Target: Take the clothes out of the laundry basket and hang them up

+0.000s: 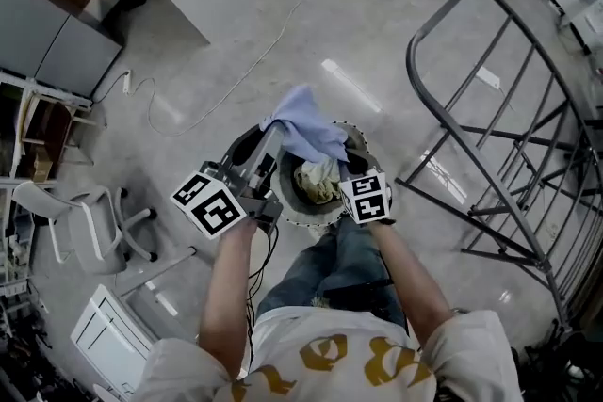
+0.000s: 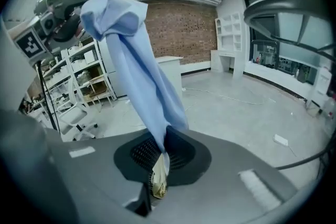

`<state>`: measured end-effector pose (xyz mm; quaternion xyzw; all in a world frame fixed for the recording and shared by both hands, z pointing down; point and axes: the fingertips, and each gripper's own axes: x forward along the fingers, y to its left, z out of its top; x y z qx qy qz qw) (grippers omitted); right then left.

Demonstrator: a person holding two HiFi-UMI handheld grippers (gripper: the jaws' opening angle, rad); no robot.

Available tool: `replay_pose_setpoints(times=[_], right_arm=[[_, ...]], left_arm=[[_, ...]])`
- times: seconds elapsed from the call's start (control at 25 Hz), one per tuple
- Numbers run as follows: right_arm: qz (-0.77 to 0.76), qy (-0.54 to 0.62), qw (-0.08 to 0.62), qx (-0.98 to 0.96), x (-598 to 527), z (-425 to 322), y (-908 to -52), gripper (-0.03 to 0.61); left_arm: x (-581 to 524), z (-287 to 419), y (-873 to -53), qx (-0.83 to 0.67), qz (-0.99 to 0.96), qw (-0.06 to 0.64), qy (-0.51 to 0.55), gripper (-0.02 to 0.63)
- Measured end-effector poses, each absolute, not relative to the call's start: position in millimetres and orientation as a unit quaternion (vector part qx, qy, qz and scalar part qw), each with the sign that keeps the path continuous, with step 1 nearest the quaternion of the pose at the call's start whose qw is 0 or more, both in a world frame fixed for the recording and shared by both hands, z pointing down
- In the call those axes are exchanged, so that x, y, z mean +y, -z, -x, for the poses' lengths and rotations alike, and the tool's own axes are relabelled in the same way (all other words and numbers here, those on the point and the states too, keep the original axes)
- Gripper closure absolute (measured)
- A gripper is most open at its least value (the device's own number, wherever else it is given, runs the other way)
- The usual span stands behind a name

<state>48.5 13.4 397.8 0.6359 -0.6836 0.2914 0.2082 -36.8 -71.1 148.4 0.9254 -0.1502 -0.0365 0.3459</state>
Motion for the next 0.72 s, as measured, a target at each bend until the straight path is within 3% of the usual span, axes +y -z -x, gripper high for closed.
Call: replay_pose_setpoints(times=[0.32,0.72], right_arm=[[-0.666,-0.288,0.15,-0.672,24,-69,-320,0.545],[-0.699,-0.238,0.118,-0.664,42,-109,-232,0.546]], left_arm=[[-81,35,-116,-0.164,-0.949,0.269,0.012,0.598],[-83,0,-65,-0.128,-0.958,0.25,0.059,0.598]])
